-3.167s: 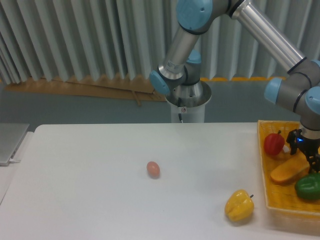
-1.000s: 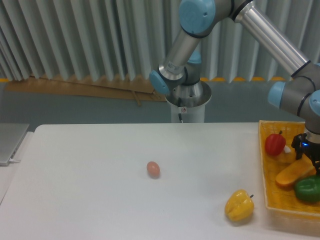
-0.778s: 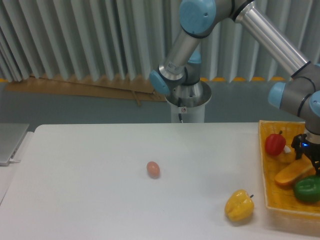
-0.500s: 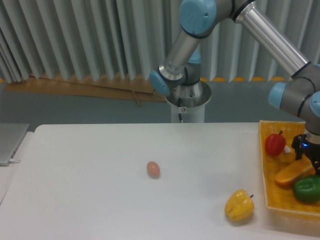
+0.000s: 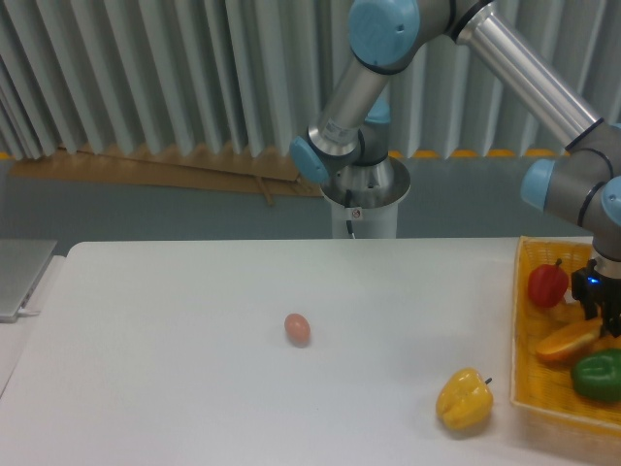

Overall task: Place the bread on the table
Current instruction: 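Lift the orange loaf up out of the basket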

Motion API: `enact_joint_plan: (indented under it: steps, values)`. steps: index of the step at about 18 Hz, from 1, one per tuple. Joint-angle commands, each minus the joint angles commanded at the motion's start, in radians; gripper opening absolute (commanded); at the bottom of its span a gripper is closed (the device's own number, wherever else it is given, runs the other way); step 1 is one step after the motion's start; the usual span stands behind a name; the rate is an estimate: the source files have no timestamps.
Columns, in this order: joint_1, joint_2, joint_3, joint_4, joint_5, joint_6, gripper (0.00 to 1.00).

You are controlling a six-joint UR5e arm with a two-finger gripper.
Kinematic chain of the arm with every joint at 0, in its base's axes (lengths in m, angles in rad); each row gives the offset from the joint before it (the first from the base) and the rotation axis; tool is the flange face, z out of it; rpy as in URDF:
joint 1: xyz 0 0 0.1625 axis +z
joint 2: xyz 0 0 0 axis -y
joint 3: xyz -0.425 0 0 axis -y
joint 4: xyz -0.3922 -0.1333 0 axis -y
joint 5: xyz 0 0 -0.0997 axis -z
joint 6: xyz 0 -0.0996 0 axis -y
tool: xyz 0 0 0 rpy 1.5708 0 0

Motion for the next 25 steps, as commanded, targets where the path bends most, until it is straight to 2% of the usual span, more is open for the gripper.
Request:
enact_joint_plan:
  steps: [4, 7, 9, 14, 18, 22, 25]
  values:
    - [0.000, 0.006, -0.005, -0.005, -0.002, -0.002, 0.34]
    - [-0.015, 0.050, -0.021, -0.017, -0.002, -0.003, 0.34]
    - [-0.026, 0.075, -0.029, -0.049, -0.003, -0.003, 0.34]
    - [-0.041, 0.092, -0.038, -0.061, -0.006, -0.003, 0.34]
    - [-0.057, 0.133, -0.061, -0.083, -0.009, -0.003, 0.35]
    - [-0.049, 0.149, -0.077, -0.126, -0.110, -0.003, 0.35]
    - [-0.057, 0.181, -0.087, -0.152, -0.115, -0.003, 0.35]
